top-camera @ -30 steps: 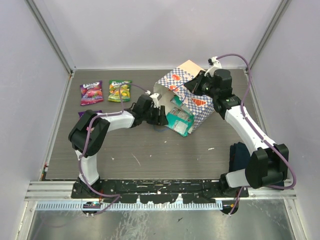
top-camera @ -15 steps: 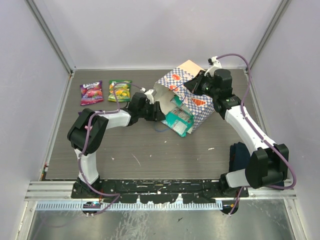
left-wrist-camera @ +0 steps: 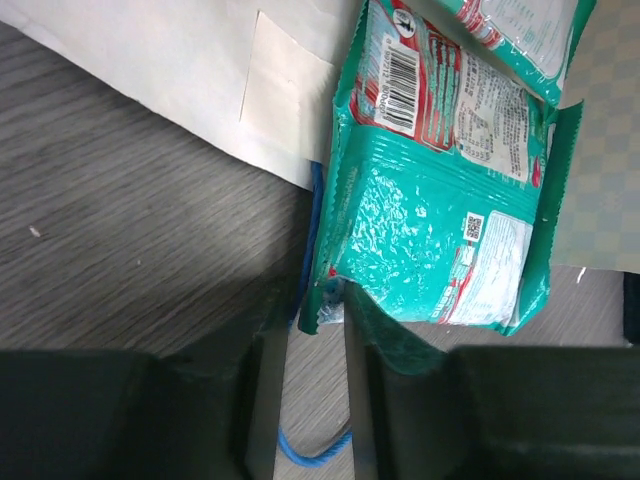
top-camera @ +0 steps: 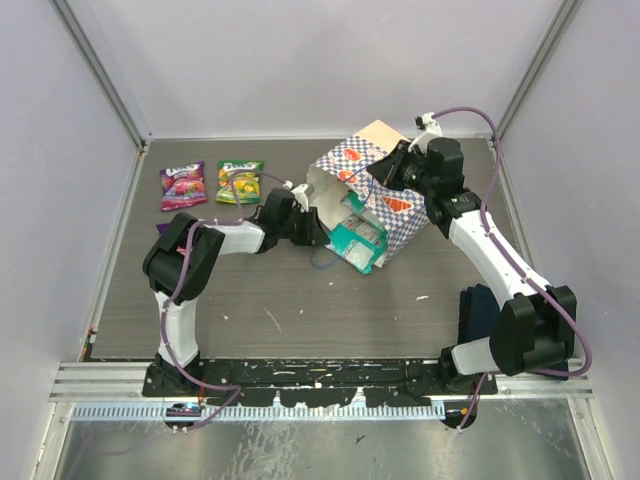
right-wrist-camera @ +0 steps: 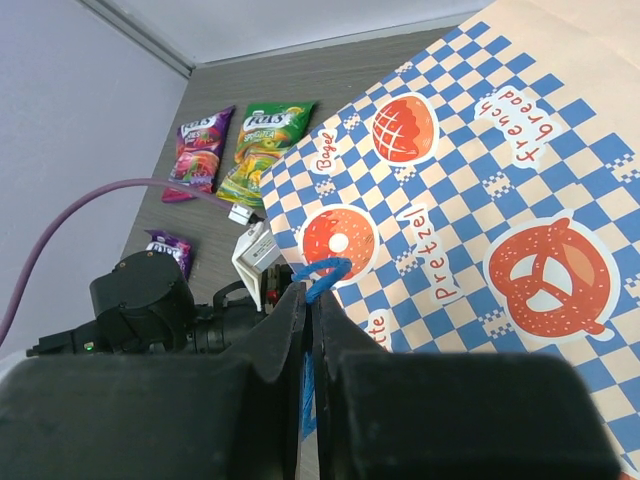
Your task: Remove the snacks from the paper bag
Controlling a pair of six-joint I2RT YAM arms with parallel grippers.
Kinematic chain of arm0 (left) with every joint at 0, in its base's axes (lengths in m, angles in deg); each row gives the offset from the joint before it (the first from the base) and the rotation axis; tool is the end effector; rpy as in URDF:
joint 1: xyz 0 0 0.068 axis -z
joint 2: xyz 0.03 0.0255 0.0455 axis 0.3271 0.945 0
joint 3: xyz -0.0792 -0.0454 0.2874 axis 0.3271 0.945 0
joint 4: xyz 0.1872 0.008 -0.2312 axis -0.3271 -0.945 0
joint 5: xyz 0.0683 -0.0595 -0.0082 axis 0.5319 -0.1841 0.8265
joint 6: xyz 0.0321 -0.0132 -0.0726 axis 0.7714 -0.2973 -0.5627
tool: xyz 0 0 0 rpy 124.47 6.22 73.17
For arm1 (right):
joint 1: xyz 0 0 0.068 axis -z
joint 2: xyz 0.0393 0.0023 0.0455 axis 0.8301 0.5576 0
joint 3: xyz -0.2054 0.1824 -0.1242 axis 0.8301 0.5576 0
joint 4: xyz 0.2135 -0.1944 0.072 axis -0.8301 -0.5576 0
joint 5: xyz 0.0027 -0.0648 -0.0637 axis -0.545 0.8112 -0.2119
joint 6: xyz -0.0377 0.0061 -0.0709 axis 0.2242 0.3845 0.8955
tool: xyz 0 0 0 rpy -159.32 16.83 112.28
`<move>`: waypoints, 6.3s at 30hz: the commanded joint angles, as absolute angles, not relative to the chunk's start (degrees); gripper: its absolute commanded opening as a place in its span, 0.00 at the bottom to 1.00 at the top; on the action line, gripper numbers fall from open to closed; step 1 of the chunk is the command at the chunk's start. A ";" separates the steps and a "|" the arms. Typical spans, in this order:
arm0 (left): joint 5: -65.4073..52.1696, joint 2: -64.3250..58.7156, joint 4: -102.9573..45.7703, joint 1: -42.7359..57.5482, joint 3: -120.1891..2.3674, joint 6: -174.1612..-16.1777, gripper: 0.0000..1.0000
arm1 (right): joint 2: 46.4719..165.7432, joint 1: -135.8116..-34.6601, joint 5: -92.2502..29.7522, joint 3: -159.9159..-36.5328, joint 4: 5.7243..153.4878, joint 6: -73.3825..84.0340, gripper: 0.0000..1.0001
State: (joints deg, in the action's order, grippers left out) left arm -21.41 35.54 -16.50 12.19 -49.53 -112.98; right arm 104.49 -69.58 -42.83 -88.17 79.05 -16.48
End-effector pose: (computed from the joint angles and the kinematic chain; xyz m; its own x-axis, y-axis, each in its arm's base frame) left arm 0.3908 -0.2693 0.1174 -0.8117 -0.0353 -0.5830 0.3988 0.6958 -0.5973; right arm 0.3745 0.1133 0.3561 -0.4749 0.3513 -0.8069 -0.3437 0.7700 0.5376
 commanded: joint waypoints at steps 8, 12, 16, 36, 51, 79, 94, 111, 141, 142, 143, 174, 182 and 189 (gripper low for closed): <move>-24.14 30.22 -17.93 12.02 -51.78 -112.54 0.00 | 104.31 -69.29 -43.12 -88.92 82.50 -16.07 0.01; -18.71 21.56 -26.32 12.02 -50.74 -107.69 0.00 | 104.22 -69.25 -43.12 -88.95 82.57 -16.05 0.01; -10.72 11.40 -32.64 12.01 -47.61 -103.81 0.00 | 104.51 -69.29 -43.57 -89.11 82.97 -16.61 0.01; 21.42 -9.72 -47.97 11.84 -46.76 -79.81 0.00 | 102.89 -69.34 -45.54 -88.68 83.66 -18.49 0.01; 20.42 2.16 -46.98 36.10 -39.93 -72.65 0.00 | 102.76 -69.38 -44.97 -88.94 82.83 -17.64 0.01; 22.51 -10.13 -42.25 22.71 -23.02 -133.87 0.98 | 103.80 -69.01 -44.13 -90.18 80.18 -17.59 0.01; 11.10 11.04 -35.52 9.07 -32.16 -123.39 0.98 | 100.07 -52.17 -50.57 -83.90 80.79 -23.66 0.01; 1.30 33.32 -49.67 8.69 -62.49 -88.13 0.93 | 101.05 -39.01 -55.43 -84.33 86.35 -30.80 0.01; 9.41 40.09 -52.11 11.31 -78.09 -110.28 0.98 | 103.08 -53.77 -45.94 -87.42 79.04 -21.96 0.01; 10.54 40.61 -52.19 11.32 -78.49 -110.61 0.98 | 103.04 -53.88 -45.95 -87.31 79.37 -22.02 0.01; 11.81 41.24 -52.27 11.34 -78.95 -110.73 0.98 | 103.00 -53.98 -46.20 -87.16 79.74 -22.09 0.01; 3.54 57.38 -73.65 3.45 -104.82 -69.24 0.99 | 103.21 -56.27 -46.36 -87.61 79.45 -21.03 0.01; -1.60 48.98 -71.20 3.08 -101.83 -66.42 0.98 | 104.79 -65.04 -37.68 -90.94 76.51 -17.21 0.01; -14.80 26.98 -55.55 3.64 -82.42 -75.96 0.98 | 107.19 -69.10 -34.52 -94.02 75.34 -16.24 0.01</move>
